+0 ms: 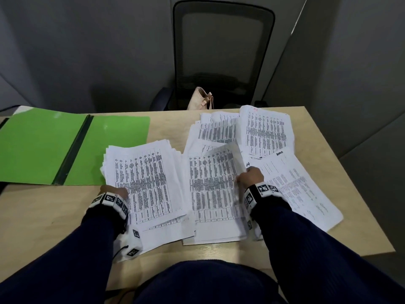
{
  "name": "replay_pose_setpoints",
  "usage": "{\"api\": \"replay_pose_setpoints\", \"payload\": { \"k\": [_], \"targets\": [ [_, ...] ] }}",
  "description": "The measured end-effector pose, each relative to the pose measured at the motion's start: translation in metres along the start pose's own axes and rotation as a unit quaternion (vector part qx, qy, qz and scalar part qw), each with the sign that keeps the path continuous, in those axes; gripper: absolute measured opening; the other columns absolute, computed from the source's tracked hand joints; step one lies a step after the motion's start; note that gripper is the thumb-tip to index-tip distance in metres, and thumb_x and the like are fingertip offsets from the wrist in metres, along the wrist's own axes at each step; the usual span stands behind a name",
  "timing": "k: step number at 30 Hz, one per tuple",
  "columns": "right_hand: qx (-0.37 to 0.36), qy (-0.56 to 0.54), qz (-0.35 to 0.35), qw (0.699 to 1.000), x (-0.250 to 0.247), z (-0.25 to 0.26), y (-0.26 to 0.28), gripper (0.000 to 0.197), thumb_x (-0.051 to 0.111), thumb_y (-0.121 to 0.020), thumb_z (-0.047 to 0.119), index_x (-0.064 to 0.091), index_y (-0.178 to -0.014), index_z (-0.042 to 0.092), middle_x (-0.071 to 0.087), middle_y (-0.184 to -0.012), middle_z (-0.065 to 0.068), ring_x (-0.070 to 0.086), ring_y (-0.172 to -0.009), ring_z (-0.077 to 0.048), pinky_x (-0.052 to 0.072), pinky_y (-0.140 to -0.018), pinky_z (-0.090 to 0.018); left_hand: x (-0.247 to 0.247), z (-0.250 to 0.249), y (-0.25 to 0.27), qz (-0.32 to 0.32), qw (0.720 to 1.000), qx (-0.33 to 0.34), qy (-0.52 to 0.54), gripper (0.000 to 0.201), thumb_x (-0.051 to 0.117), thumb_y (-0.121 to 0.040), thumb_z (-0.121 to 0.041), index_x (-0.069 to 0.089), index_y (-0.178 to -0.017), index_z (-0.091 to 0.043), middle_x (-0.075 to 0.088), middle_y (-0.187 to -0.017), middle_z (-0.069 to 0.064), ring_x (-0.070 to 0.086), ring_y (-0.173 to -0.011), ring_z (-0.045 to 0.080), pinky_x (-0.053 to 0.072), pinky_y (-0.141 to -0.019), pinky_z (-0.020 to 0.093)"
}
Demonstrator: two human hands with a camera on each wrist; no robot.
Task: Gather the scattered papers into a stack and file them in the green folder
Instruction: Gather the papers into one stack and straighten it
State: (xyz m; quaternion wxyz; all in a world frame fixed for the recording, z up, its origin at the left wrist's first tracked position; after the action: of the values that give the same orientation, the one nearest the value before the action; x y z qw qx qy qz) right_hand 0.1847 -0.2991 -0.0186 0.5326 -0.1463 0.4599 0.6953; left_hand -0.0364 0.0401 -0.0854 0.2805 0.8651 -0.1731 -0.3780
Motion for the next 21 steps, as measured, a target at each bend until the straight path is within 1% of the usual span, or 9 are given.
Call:
{"api": "replay_pose_setpoints", "payload": {
  "k": [1,5,7,8,10,12,16,18,21],
  "targets": [
    [-0.010,0.004,-0.016,1.000,-0.005,0.000,-0.002,0.023,0.056,-0.083,0.000,0.060,-0.104,-0.004,0.066,-0.106,-0.021,0.063,-0.089,-0.031,0.051,-0.072,-0.030,0.001,0.002,-0.003,0.010,1.000,0.007,0.017,0.053,0.064,-0.086,-0.009,0.045,-0.132,0.010,0.047,-0.104,0.018,0.038,-0.091,0.019,0.025,-0.050,0.020],
    [-0.094,0.050,-0.097,0.990,-0.030,0.008,-0.003,0.022,0.046,-0.086,-0.001,0.057,-0.105,0.001,0.065,-0.102,-0.021,0.057,-0.079,-0.029,0.041,-0.066,-0.028,0.001,0.003,-0.008,-0.006,0.994,0.052,-0.099,0.043,0.064,-0.086,-0.009,0.051,-0.124,0.006,0.041,-0.099,0.014,0.039,-0.090,0.019,0.024,-0.049,0.020],
    [-0.163,0.070,-0.156,0.972,-0.045,0.020,0.000,0.022,0.044,-0.086,-0.002,0.059,-0.100,0.003,0.065,-0.091,-0.019,0.061,-0.081,-0.032,0.037,-0.063,-0.024,-0.001,0.003,-0.005,-0.009,0.996,0.018,-0.092,0.018,0.063,-0.087,-0.009,0.052,-0.098,-0.001,0.040,-0.093,0.013,0.038,-0.089,0.019,0.024,-0.049,0.020],
    [-0.193,0.071,-0.182,0.962,-0.052,0.027,0.002,0.022,0.044,-0.086,-0.002,0.061,-0.098,0.005,0.062,-0.083,-0.015,0.061,-0.078,-0.032,0.032,-0.056,-0.022,-0.001,0.003,-0.003,-0.011,0.997,0.009,-0.073,0.017,0.062,-0.087,-0.008,0.047,-0.083,-0.005,0.040,-0.085,0.011,0.038,-0.088,0.019,0.024,-0.049,0.020],
    [-0.233,0.056,-0.204,0.949,-0.066,0.043,0.003,0.023,0.045,-0.086,-0.002,0.063,-0.097,0.009,0.055,-0.077,-0.004,0.051,-0.069,-0.025,0.023,-0.048,-0.018,0.000,0.002,-0.003,-0.003,0.996,0.029,-0.089,0.041,0.062,-0.088,-0.008,0.030,-0.062,-0.013,0.032,-0.071,0.006,0.037,-0.086,0.019,0.024,-0.049,0.020],
    [-0.275,0.027,-0.209,0.938,-0.078,0.061,0.004,0.025,0.047,-0.084,-0.003,0.064,-0.097,0.010,0.059,-0.082,-0.005,0.046,-0.071,-0.019,0.027,-0.052,-0.020,-0.002,0.000,0.006,0.006,0.996,0.033,-0.083,0.048,0.062,-0.088,-0.008,0.023,-0.059,-0.015,0.028,-0.067,0.004,0.038,-0.084,0.019,0.025,-0.049,0.020],
    [-0.370,-0.091,-0.142,0.914,-0.093,0.095,0.004,0.034,0.049,-0.078,-0.006,0.066,-0.099,0.014,0.062,-0.088,-0.003,0.055,-0.084,-0.019,0.039,-0.072,-0.025,-0.002,-0.002,0.021,0.042,0.990,0.054,-0.125,0.046,0.064,-0.087,-0.009,0.028,-0.059,-0.015,0.033,-0.064,0.003,0.035,-0.056,0.018,0.033,-0.043,0.020],
    [-0.393,-0.166,-0.091,0.900,-0.093,0.113,0.009,0.029,0.049,-0.075,0.000,0.064,-0.089,0.021,0.061,-0.085,-0.002,0.054,-0.082,-0.016,0.042,-0.074,-0.027,-0.005,-0.001,0.021,0.056,0.988,0.071,-0.127,0.043,0.067,-0.085,-0.010,0.033,-0.060,-0.014,0.037,-0.063,0.003,0.035,-0.054,0.014,0.035,-0.044,0.021],
    [-0.393,-0.296,-0.032,0.870,-0.089,0.136,0.027,0.013,0.049,-0.074,0.004,0.059,-0.074,0.013,0.061,-0.070,0.006,0.054,-0.070,-0.007,0.043,-0.067,-0.022,-0.011,-0.001,0.022,0.056,0.989,0.071,-0.114,0.039,0.071,-0.084,-0.015,0.040,-0.061,-0.014,0.043,-0.063,0.003,0.039,-0.054,0.015,0.035,-0.048,0.022]
  ]
}}
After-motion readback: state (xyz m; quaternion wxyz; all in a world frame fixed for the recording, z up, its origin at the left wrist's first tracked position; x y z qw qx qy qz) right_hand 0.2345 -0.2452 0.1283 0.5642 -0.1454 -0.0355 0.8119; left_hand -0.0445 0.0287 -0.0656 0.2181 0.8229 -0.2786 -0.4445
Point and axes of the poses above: each hand's wrist, its own y-axis away from the middle knuckle, its own x-axis out of the palm, z = x × y, the point moved 3 cm from there along -y, towards the middle knuckle
